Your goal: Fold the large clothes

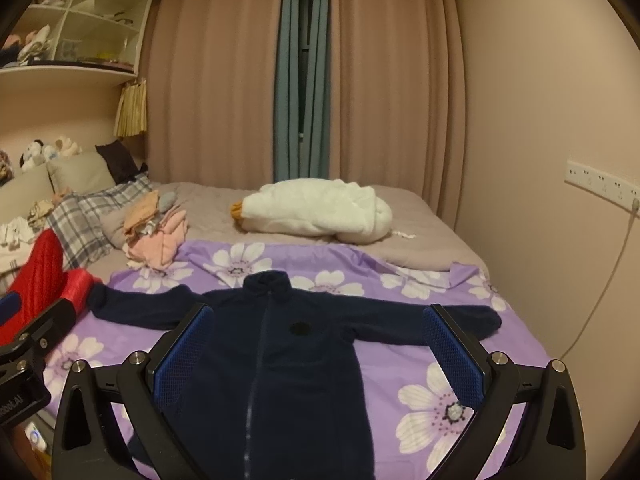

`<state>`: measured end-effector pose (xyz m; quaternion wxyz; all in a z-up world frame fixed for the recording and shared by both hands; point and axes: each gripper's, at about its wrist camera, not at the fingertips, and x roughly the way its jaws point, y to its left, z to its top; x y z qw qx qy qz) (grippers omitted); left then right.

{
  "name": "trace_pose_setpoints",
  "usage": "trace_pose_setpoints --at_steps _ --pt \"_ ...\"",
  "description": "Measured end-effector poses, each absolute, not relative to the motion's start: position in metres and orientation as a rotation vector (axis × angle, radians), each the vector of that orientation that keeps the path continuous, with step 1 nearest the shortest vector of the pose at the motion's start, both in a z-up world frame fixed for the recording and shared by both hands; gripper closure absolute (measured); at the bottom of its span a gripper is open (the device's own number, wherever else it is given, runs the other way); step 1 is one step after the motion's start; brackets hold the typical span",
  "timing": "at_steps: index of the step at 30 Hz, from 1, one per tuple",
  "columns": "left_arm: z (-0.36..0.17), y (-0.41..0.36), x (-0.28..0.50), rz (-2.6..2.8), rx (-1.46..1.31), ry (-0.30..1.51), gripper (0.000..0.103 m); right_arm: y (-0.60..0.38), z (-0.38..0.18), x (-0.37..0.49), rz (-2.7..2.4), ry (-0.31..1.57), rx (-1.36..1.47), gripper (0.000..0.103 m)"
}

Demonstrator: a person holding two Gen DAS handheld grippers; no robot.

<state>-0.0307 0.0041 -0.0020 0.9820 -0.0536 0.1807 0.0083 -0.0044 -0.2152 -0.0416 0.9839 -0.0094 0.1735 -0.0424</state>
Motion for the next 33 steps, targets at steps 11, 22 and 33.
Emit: trace_pose_setpoints --at_steps 11,22,33 --pt "-0.002 0.005 -0.031 0.019 -0.113 0.367 0.000 -0.219 -0.042 -0.008 -0.088 0.342 -0.018 0.000" --pt "0.002 0.003 -0.037 0.003 -0.116 0.363 0.000 -0.222 -0.039 -0.007 -0.082 0.333 -0.016 0.000" --pt "0.018 -0.004 -0.053 -0.008 -0.113 0.341 0.000 -0.220 -0.028 -0.018 -0.072 0.318 -0.005 0.000"
